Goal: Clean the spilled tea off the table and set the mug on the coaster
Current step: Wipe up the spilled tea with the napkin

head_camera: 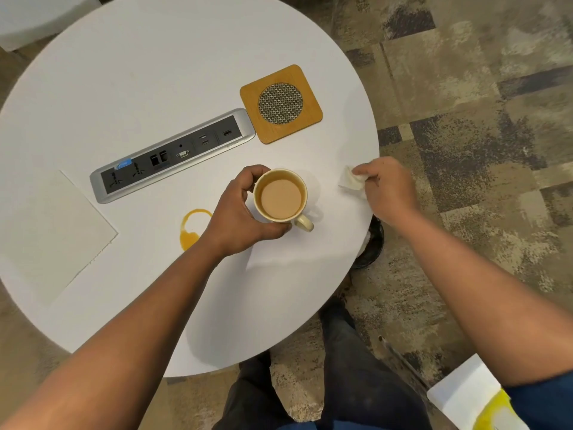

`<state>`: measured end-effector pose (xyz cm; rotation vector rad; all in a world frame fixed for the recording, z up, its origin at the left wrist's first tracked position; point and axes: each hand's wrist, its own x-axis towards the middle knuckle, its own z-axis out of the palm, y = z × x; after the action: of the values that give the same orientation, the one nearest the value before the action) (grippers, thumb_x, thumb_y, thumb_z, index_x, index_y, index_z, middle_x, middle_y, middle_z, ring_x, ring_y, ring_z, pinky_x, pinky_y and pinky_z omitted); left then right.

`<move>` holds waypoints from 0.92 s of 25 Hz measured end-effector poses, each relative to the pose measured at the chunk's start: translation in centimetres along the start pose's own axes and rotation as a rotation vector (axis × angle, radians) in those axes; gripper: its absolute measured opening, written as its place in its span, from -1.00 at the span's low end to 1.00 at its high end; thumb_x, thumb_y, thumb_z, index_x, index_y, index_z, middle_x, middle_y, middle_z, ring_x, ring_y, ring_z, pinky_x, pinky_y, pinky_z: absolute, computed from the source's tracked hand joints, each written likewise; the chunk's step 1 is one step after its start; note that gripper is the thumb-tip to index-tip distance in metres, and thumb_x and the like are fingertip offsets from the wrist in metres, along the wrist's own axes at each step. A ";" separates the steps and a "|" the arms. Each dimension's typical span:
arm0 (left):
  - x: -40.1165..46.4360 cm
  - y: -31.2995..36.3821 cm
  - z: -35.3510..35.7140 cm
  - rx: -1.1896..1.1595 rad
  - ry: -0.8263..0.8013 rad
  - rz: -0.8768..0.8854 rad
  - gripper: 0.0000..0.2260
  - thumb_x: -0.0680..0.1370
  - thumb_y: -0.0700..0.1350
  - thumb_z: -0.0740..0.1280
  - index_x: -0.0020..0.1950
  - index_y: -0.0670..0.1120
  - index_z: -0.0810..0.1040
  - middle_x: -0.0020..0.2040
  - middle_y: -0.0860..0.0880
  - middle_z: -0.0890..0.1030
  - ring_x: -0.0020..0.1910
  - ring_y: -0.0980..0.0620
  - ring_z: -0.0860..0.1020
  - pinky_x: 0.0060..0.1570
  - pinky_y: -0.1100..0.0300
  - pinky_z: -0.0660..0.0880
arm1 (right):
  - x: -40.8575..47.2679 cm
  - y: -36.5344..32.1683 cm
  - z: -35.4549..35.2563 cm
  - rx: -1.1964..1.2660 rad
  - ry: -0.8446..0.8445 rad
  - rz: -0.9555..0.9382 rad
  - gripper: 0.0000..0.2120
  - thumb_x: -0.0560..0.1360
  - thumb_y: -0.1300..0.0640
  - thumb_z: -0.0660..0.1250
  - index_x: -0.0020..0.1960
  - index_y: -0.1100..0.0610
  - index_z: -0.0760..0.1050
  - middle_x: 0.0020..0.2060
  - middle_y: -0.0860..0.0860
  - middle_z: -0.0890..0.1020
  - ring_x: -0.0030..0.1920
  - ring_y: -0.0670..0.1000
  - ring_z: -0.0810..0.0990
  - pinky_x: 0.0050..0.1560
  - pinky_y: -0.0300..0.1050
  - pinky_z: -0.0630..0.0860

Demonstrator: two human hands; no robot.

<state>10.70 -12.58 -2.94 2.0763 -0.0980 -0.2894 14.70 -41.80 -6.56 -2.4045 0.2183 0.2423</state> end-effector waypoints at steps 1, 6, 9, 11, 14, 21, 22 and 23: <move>0.0 0.0 0.0 0.003 0.002 -0.004 -0.26 0.19 0.09 0.67 0.30 0.16 0.44 0.22 0.23 0.55 0.22 0.15 0.50 0.02 0.59 0.31 | 0.5 0.3 0.2 -0.128 0.001 -0.023 -0.64 0.56 0.38 0.20 0.17 0.09 0.66 0.16 0.01 0.56 0.02 -0.01 0.54 0.00 -0.28 0.40; 0.2 -0.2 0.0 -0.008 0.009 -0.006 -0.28 0.19 0.09 0.67 0.28 0.19 0.44 0.21 0.24 0.55 0.22 0.13 0.51 0.03 0.56 0.32 | -2.8 0.8 2.9 -0.319 -0.065 -0.048 -0.65 0.47 0.42 0.22 0.08 0.11 0.64 0.10 0.06 0.54 0.01 0.19 0.53 -0.08 -0.06 0.46; 0.3 -0.1 0.0 -0.006 -0.001 -0.019 -0.27 0.19 0.11 0.66 0.28 0.21 0.43 0.22 0.23 0.55 0.24 0.12 0.51 0.03 0.53 0.33 | -5.7 0.3 4.6 -0.234 -0.240 -0.128 -0.70 0.47 0.36 0.24 0.02 0.06 0.63 0.07 0.02 0.54 0.00 0.11 0.56 -0.09 -0.13 0.41; 0.4 0.0 0.0 -0.004 -0.008 -0.020 -0.27 0.19 0.13 0.65 0.28 0.21 0.43 0.22 0.23 0.55 0.24 0.11 0.51 0.04 0.52 0.32 | -5.7 -0.3 5.1 -0.061 -0.348 -0.099 -0.67 0.50 0.33 0.24 0.05 -0.02 0.63 0.13 -0.02 0.55 0.10 0.00 0.53 0.05 -0.17 0.41; 0.6 0.1 -0.1 0.000 -0.009 -0.020 -0.27 0.18 0.15 0.64 0.29 0.19 0.43 0.23 0.22 0.55 0.25 0.09 0.50 0.08 0.38 0.34 | -2.9 -1.5 4.4 0.134 -0.123 0.023 -0.62 0.53 0.38 0.17 0.08 0.01 0.64 0.17 -0.01 0.56 0.11 -0.09 0.48 0.14 -0.31 0.39; 0.6 -0.3 -0.5 0.004 0.008 -0.038 -0.28 0.18 0.13 0.64 0.27 0.24 0.42 0.21 0.26 0.54 0.24 0.11 0.50 0.08 0.30 0.37 | 4.2 -2.5 3.8 -0.169 0.098 0.036 -0.61 0.52 0.39 0.19 0.31 0.22 0.51 0.32 0.12 0.41 0.28 0.19 0.39 0.08 -0.12 0.37; 0.5 -0.4 -0.6 0.002 0.010 -0.042 -0.29 0.18 0.12 0.64 0.27 0.23 0.42 0.21 0.26 0.54 0.24 0.11 0.50 0.09 0.29 0.37 | 4.6 -2.7 4.0 -0.219 0.073 0.008 -0.61 0.52 0.39 0.20 0.31 0.22 0.50 0.34 0.12 0.40 0.29 0.21 0.37 0.09 -0.07 0.39; 0.5 -0.5 -0.7 0.002 0.013 -0.047 -0.28 0.18 0.11 0.65 0.27 0.23 0.43 0.21 0.25 0.54 0.25 0.09 0.50 0.09 0.27 0.37 | 4.9 -3.0 4.4 -0.247 0.048 -0.029 -0.62 0.52 0.40 0.20 0.30 0.21 0.50 0.36 0.12 0.40 0.31 0.22 0.37 0.12 -0.03 0.42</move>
<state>11.36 -11.85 -3.12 2.0841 -0.0421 -0.3048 19.63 -37.15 -9.05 -2.6583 0.1839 0.2088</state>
